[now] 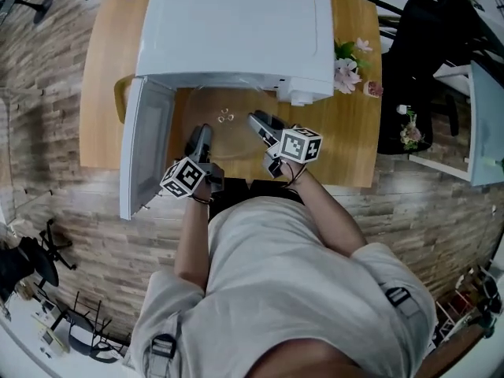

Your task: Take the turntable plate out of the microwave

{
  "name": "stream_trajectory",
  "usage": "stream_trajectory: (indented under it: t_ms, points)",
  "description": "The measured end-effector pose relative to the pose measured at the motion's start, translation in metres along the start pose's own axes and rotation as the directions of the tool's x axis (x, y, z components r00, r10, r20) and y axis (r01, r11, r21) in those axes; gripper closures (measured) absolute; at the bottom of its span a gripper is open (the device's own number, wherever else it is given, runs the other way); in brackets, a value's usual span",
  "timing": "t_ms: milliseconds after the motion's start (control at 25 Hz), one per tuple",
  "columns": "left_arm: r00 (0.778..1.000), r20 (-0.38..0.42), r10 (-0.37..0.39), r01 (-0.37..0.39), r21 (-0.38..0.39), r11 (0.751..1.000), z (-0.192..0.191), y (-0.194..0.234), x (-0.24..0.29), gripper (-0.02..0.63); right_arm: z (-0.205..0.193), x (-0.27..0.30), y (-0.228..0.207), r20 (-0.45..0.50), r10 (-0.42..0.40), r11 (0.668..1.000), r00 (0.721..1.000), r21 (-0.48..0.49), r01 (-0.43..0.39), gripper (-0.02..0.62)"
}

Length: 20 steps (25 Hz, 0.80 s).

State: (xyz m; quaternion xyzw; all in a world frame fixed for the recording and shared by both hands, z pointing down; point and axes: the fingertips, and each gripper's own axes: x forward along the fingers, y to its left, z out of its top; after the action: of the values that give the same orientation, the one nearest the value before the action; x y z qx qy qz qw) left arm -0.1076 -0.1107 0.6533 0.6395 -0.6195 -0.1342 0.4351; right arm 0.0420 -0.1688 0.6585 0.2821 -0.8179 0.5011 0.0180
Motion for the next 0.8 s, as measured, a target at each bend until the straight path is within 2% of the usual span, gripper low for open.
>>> stream_trajectory:
  t_ms: [320, 800]
  points:
    - [0.992, 0.117, 0.054, -0.05, -0.034, 0.998, 0.0, -0.008, -0.036, 0.436, -0.006, -0.002, 0.024, -0.079, 0.09, 0.994, 0.993, -0.06, -0.095, 0.445]
    - [0.961, 0.253, 0.113, -0.1, -0.066, 0.993, -0.014, -0.035, -0.075, 0.436, -0.004, -0.025, 0.049, -0.155, 0.192, 0.968, 0.969, -0.133, -0.213, 0.443]
